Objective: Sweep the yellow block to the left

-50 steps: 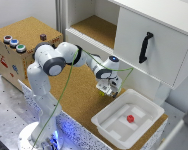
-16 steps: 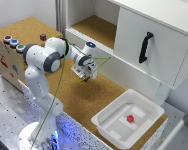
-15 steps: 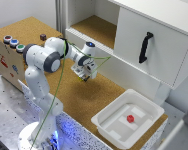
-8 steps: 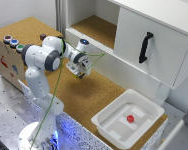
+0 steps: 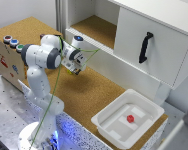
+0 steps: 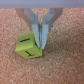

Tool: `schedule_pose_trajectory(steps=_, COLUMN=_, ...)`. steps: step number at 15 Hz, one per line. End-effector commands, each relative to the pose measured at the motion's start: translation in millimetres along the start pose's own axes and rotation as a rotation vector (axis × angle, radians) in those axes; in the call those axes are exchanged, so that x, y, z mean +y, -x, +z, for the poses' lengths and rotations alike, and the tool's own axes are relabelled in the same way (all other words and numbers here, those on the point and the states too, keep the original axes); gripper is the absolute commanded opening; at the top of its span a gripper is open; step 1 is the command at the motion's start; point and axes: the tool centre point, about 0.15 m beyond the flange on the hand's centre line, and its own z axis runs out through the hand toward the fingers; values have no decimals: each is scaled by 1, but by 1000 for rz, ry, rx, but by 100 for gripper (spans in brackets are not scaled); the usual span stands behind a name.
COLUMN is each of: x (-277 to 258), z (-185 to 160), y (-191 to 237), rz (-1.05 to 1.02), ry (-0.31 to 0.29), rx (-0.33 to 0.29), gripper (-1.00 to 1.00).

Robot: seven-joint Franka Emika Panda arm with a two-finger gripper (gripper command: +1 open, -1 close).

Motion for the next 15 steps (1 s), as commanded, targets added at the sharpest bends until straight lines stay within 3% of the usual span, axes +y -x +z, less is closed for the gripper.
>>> schedule_pose_trajectory(steps=1, x=-14, z=-46, y=2, rz=-30, ry=58, rx=44, gripper=100)
schedule_pose_trajectory(steps=4, x=-18, z=-67, y=11, rz=-86, ry=87, rx=53, gripper=100)
schedule_pose_trajectory(steps=8, x=-18, z=-45, y=15, rz=-117, ry=114, rx=8, gripper=100)
schedule_pose_trajectory(steps=15, x=-20, z=8, y=-10, rz=-127, ry=123, rx=-14, gripper=100)
